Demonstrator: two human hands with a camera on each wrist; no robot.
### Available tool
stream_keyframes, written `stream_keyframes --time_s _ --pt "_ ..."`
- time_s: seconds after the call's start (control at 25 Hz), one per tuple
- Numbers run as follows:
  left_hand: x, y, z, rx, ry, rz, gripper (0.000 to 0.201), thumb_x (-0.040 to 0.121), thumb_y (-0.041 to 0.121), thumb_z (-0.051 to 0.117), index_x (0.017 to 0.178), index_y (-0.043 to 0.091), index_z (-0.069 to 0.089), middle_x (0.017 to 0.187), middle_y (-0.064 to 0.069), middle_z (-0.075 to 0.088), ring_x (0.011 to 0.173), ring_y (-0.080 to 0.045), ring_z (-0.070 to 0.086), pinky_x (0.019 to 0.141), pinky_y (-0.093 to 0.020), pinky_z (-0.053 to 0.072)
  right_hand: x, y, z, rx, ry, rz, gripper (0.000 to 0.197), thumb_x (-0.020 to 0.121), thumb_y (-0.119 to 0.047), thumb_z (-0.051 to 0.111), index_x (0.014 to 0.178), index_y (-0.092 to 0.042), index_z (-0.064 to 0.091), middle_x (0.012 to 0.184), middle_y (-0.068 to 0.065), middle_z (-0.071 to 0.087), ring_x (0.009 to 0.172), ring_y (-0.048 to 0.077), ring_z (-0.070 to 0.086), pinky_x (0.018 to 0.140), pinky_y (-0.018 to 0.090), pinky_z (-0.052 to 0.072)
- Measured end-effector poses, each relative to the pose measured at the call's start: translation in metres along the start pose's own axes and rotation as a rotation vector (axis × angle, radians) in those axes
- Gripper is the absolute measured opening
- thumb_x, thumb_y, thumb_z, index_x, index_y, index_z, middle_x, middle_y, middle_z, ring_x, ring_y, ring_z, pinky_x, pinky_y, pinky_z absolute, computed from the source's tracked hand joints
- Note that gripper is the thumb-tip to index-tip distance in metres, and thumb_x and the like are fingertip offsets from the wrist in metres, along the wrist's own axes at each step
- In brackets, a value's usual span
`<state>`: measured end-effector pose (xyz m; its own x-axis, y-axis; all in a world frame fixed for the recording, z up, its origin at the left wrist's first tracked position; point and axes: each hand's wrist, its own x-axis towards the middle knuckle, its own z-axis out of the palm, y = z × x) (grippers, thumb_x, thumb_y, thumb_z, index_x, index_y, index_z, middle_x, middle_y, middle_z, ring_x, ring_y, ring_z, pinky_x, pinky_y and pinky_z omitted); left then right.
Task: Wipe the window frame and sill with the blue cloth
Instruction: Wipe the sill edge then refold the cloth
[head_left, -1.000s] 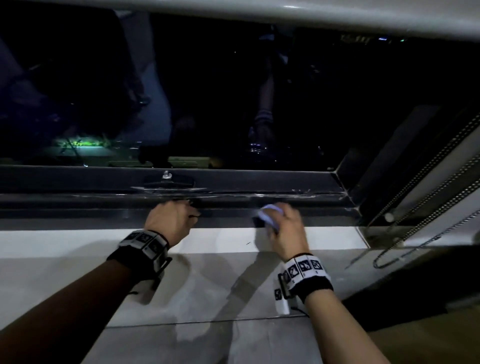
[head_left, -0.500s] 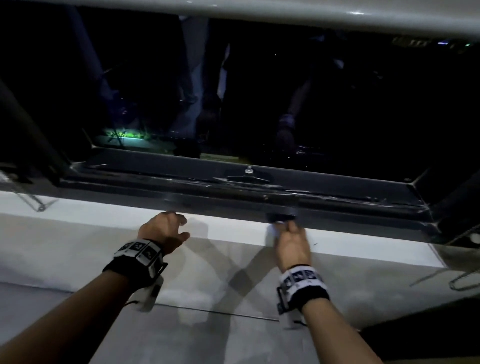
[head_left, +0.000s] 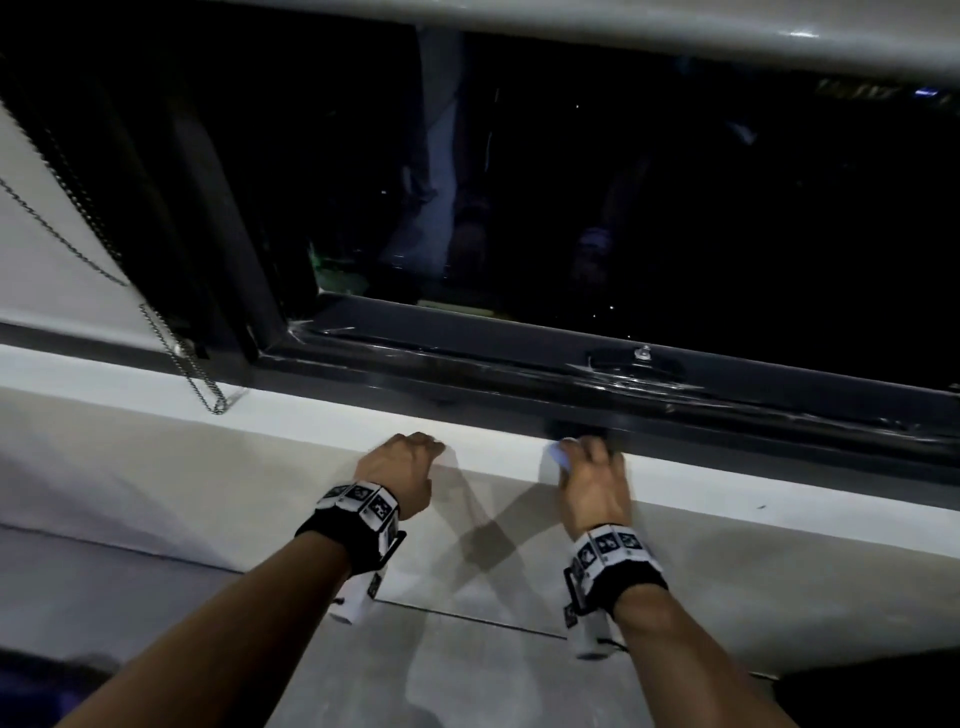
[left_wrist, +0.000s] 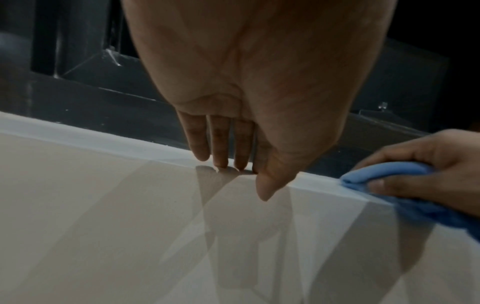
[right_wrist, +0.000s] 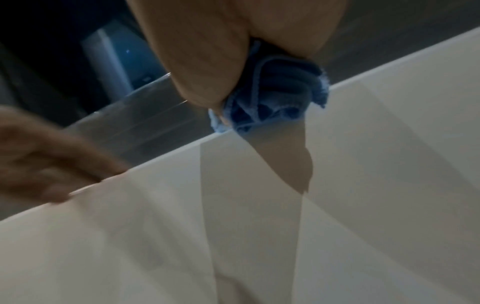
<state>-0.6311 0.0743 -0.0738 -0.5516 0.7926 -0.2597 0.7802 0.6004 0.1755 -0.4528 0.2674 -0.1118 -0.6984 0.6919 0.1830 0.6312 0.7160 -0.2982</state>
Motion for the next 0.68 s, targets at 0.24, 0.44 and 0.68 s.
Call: stream_keyframes --time_s 0.24,0.44,0.68 --pt "-0.027 -0.029 -0.004 -0.536 0.179 0.070 0.042 0.086 0.020 0.058 0.128 0.018 0.060 0.120 -0.007 0.066 0.108 -0.025 0.064 0.096 -0.032 0.049 -0.004 -0.105 0.003 0.921 -0.244 -0.038 0.016 0.088 -0.011 0.067 0.100 -0.020 0.073 0.093 -0.006 0.070 0.080 0.001 0.062 0.076 0.023 0.048" --pt "-0.039 -0.039 -0.012 -1.162 0.075 -0.015 0.043 0.078 0.047 0.056 0.121 0.042 0.056 0.106 0.007 0.070 0.100 -0.019 0.067 0.091 -0.044 0.056 -0.021 -0.136 0.001 1.271 -0.277 0.327 0.010 0.090 -0.035 0.062 0.093 -0.026 0.057 0.092 0.012 0.070 0.080 0.025 0.067 0.073 0.039 0.055" --pt "-0.040 -0.041 -0.037 -0.931 0.159 0.111 0.038 0.081 0.036 0.064 0.117 0.039 0.053 0.105 0.007 0.068 0.098 -0.016 0.066 0.081 -0.034 0.056 -0.020 -0.151 -0.028 1.214 -0.378 0.228 0.039 0.061 -0.021 0.064 0.100 -0.023 0.064 0.098 0.010 0.071 0.088 0.028 0.067 0.079 0.047 0.055"
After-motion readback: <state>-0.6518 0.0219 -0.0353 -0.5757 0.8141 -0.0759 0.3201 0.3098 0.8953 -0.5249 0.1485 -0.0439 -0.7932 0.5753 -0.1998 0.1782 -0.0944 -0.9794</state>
